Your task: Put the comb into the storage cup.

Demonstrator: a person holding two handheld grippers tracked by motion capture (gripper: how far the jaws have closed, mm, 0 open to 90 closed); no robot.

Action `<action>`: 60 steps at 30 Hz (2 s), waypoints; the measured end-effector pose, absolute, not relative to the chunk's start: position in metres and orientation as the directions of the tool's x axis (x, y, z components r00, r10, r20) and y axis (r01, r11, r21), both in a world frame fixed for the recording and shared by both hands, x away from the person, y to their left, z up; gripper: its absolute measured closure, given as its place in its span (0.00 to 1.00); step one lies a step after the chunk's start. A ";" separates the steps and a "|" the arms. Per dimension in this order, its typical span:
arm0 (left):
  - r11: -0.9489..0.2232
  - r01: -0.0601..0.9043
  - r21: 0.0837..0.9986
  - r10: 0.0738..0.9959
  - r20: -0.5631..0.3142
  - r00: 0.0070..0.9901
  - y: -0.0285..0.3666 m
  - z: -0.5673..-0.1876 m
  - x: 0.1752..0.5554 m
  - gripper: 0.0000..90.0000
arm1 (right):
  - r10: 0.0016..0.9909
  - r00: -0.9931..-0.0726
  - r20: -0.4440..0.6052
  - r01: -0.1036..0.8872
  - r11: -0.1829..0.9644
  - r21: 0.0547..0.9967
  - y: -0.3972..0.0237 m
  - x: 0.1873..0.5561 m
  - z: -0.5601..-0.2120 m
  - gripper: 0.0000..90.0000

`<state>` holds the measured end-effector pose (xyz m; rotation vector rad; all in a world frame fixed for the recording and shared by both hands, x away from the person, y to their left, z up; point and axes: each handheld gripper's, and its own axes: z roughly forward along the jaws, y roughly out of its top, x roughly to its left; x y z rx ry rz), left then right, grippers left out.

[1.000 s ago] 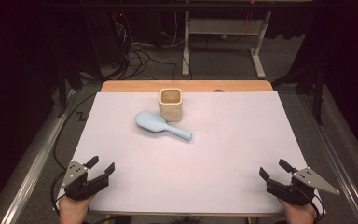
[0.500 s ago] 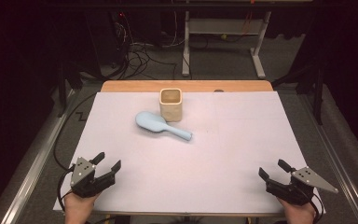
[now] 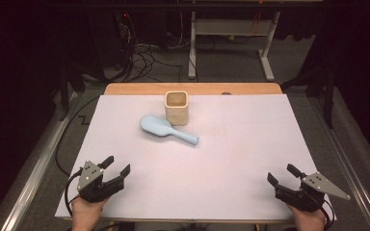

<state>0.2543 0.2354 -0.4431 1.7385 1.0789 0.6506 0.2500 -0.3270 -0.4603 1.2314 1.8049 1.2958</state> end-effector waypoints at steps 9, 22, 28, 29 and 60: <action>-0.168 0.358 0.919 0.870 -0.032 0.491 0.225 -0.434 0.257 0.37 | 0.910 -0.411 0.056 0.331 0.091 0.939 -0.327 0.250 -0.460 0.23; -0.204 0.361 0.910 0.821 -0.042 0.569 0.199 -0.432 0.273 0.37 | 0.913 -0.400 0.084 0.332 0.058 0.942 -0.330 0.250 -0.459 0.23; -0.225 0.355 0.907 0.811 -0.027 0.584 0.190 -0.430 0.277 0.38 | 0.909 -0.408 0.089 0.338 0.059 0.939 -0.329 0.250 -0.459 0.24; -0.228 0.354 0.907 0.807 -0.027 0.590 0.187 -0.430 0.278 0.37 | 0.908 -0.410 0.087 0.335 0.061 0.940 -0.329 0.250 -0.459 0.24; -0.232 0.355 0.906 0.765 -0.056 0.642 0.148 -0.425 0.309 0.39 | 0.899 -0.424 0.112 0.319 0.032 0.947 -0.331 0.248 -0.458 0.24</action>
